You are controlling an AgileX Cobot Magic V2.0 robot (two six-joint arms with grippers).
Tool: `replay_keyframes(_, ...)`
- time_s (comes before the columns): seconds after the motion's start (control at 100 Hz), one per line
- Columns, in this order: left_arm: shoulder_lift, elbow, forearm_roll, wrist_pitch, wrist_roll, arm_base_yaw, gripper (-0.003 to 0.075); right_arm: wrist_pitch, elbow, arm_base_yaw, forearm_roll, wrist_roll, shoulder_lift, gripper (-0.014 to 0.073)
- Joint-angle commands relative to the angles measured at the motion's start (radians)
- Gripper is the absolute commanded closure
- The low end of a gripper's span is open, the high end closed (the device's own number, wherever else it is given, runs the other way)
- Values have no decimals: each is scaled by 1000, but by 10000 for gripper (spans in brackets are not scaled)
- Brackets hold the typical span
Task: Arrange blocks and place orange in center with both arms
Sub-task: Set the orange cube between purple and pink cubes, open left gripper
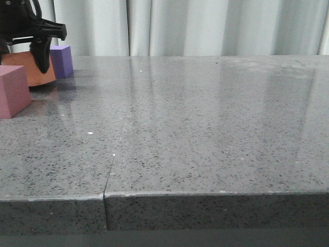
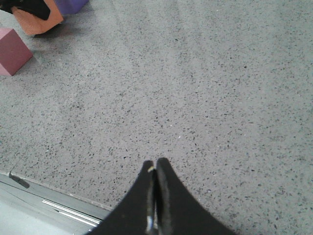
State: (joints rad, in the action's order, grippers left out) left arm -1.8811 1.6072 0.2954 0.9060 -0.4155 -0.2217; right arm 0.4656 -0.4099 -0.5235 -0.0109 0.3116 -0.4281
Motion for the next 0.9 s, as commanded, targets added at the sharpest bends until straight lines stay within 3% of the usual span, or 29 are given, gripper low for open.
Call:
replay_keyframes(0.0,44,25,-4,-37,-11,0,195,-67,-25,-3,-9,-8,-2,664)
replay_keyframes(0.74,154,25,-7,-66,-11,0,188,-67,-25,-3,-9,-8,-2,664)
replay_keyframes(0.81,180,25,-7,-66,-14,0,227,-67,-25,-3,-9,-8,-2,664)
replay_keyframes(0.89,213,25,-7,-66,-14,0,332,-67,-25,-3,-9,-8,-2,664)
